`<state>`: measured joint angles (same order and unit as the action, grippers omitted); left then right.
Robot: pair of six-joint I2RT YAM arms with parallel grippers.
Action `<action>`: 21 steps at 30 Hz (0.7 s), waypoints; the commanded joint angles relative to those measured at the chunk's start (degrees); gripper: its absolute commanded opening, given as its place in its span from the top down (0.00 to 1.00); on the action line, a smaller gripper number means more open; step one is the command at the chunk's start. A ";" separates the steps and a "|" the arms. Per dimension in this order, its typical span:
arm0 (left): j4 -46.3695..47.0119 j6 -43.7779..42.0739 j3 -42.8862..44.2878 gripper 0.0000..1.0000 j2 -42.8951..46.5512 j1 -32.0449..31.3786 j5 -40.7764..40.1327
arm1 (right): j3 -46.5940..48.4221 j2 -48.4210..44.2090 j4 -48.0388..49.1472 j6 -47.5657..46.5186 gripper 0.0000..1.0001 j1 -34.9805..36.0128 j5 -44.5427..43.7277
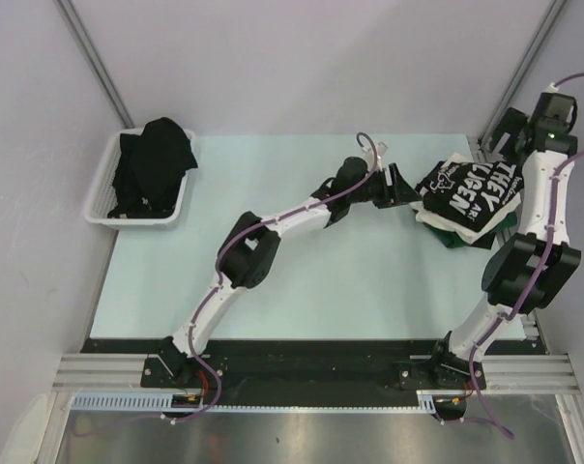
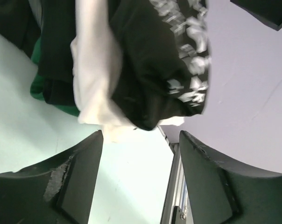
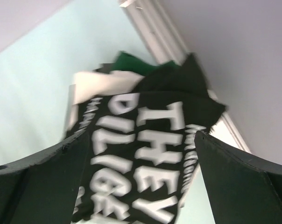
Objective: Fold and stack the t-shirts
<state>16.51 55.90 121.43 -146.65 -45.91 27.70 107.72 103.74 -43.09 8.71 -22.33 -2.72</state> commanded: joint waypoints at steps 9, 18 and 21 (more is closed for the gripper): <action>-9.96 -14.40 -7.87 0.01 20.07 5.30 -2.47 | -2.60 -9.95 3.71 -3.43 0.00 7.29 -4.13; -30.13 -36.11 -15.15 0.00 37.54 8.99 -23.29 | -11.99 -18.40 8.46 -8.52 0.00 28.18 -16.25; -29.79 -38.32 -21.91 0.00 44.48 10.31 -29.96 | -16.04 -20.24 10.65 -11.43 0.00 39.26 -23.36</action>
<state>-9.82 25.91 105.41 -113.58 -37.26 10.20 95.18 88.64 -37.28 2.50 4.78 -15.49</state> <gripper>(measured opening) 0.995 0.994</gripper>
